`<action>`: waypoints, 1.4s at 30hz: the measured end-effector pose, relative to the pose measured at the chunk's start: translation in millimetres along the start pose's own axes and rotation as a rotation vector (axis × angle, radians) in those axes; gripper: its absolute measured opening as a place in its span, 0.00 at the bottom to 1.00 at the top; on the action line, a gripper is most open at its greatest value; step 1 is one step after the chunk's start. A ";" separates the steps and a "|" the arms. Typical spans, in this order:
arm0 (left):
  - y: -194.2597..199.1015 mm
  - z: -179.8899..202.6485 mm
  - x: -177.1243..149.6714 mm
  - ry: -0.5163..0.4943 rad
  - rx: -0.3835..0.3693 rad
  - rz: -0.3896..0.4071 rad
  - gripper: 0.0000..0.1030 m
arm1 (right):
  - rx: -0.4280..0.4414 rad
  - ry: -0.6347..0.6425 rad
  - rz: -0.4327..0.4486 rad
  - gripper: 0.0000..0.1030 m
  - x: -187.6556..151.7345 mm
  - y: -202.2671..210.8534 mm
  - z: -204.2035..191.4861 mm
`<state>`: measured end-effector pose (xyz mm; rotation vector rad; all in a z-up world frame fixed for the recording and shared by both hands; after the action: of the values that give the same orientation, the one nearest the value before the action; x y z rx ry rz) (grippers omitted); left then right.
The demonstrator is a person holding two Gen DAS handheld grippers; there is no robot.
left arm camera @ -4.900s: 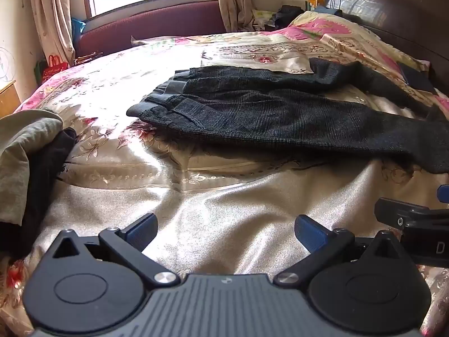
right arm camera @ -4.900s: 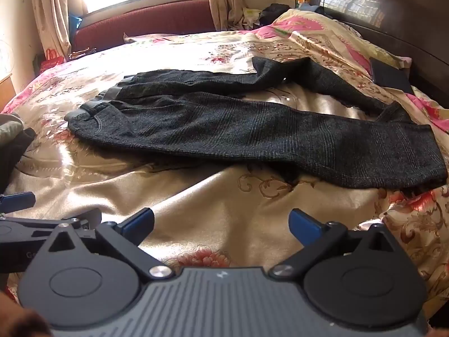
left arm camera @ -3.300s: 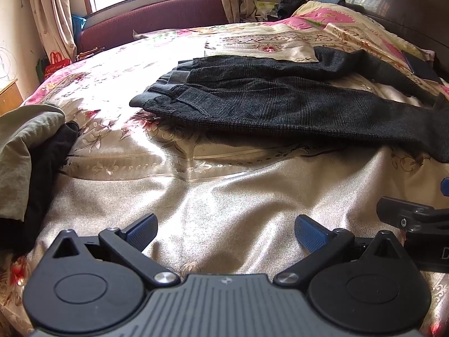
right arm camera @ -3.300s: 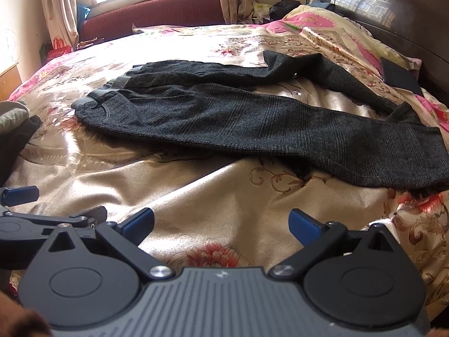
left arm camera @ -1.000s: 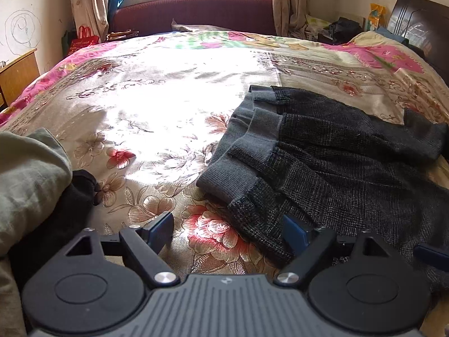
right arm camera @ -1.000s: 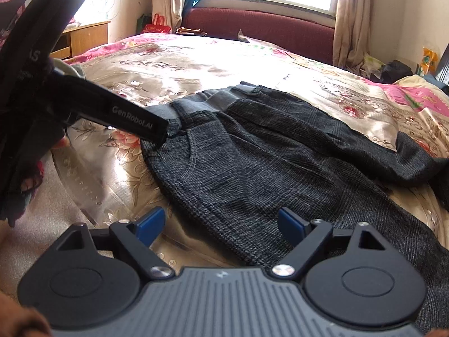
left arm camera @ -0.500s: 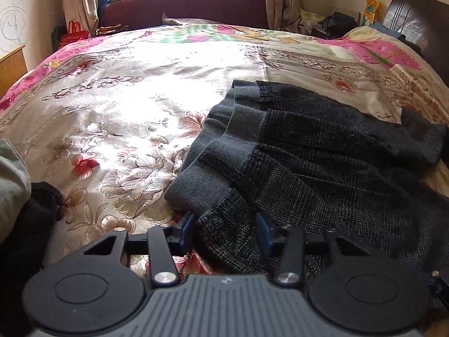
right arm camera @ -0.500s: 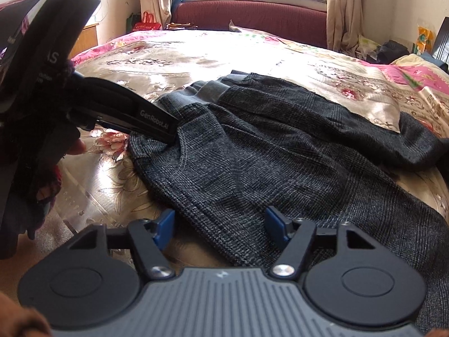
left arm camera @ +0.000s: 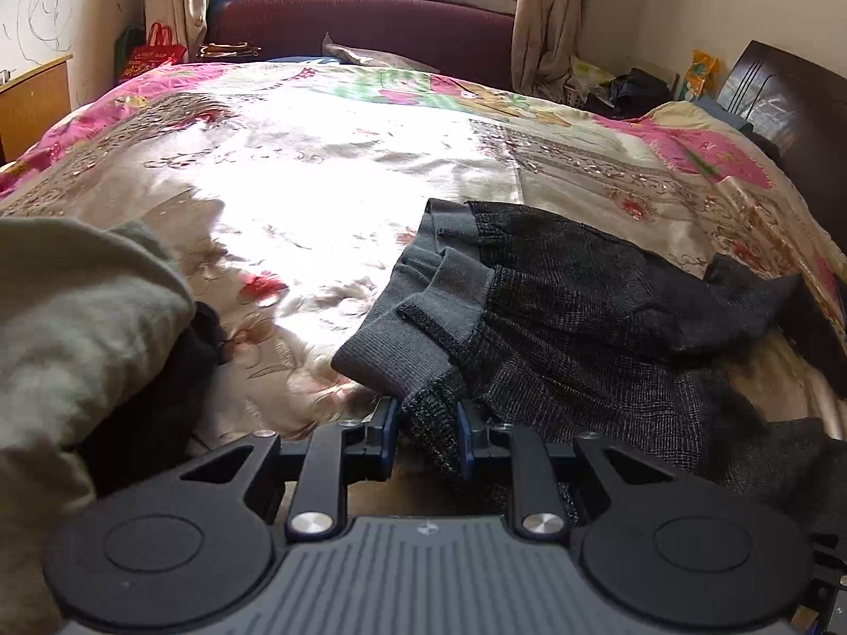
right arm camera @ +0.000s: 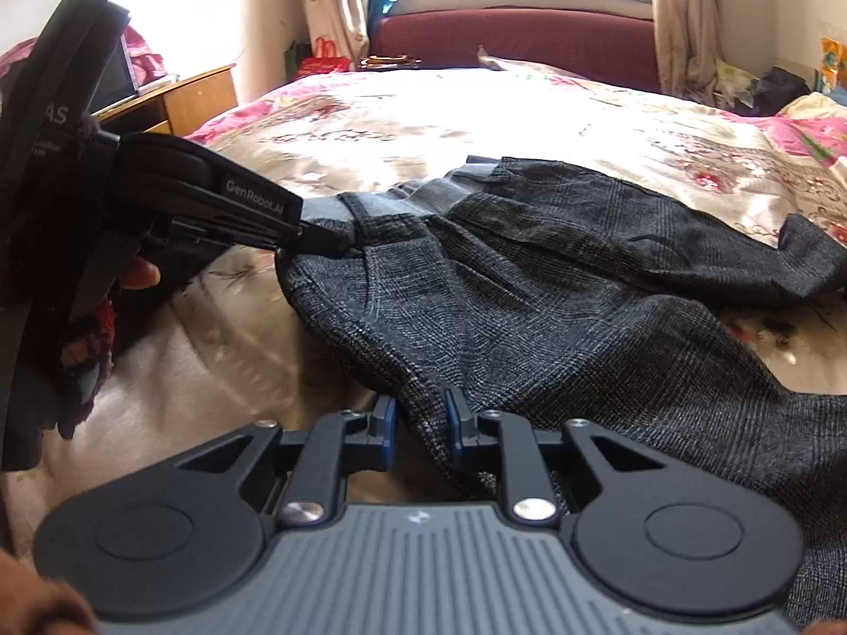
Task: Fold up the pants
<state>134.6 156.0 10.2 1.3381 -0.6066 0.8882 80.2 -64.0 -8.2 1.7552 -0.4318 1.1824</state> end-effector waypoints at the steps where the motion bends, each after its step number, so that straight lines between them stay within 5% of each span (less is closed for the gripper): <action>1: 8.3 -5.9 -4.8 -0.004 0.017 -0.010 0.36 | 0.032 0.011 -0.006 0.19 -3.6 3.8 -9.3; 5: 38.3 -21.5 -30.8 -0.097 0.097 -0.059 0.37 | 0.149 0.057 -0.059 0.27 -21.2 10.4 -42.6; 11: 66.8 3.0 -33.0 -0.215 0.133 -0.007 0.40 | 0.145 -0.077 -0.005 0.29 -15.9 49.4 -23.1; 19: 88.1 43.4 -34.1 -0.331 0.132 0.014 0.39 | -0.220 -0.336 0.123 0.30 -26.5 152.4 104.5; 24: 87.0 103.3 -35.0 -0.410 0.009 0.014 0.39 | -0.529 -0.554 0.166 0.33 -64.9 219.1 211.7; 29: 66.9 213.6 -44.2 -0.514 -0.222 0.003 0.39 | -0.652 -0.724 0.211 0.33 -110.0 271.8 274.9; 36: 54.0 328.8 -64.8 -0.673 -0.412 -0.007 0.40 | -0.623 -0.875 0.229 0.28 -146.3 281.0 306.8; 42: 49.2 357.6 -85.6 -0.708 -0.452 -0.059 0.40 | -0.680 -0.760 0.228 0.32 -127.2 269.5 311.2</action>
<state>86.9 -211.6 26.0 1.2221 -1.2237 0.1761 -6.9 -486.0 -9.0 1.4937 -1.3369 0.3644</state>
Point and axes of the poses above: each gripper's, at about its wrist camera, not at the fingertips, and y roughly against the way its jaws point, z to its right, x to its top, the point moved 2 cm from there along -y, roughly the way its jaws point, and after that the axes turned 10 degrees about z, right-handed, at the moved point
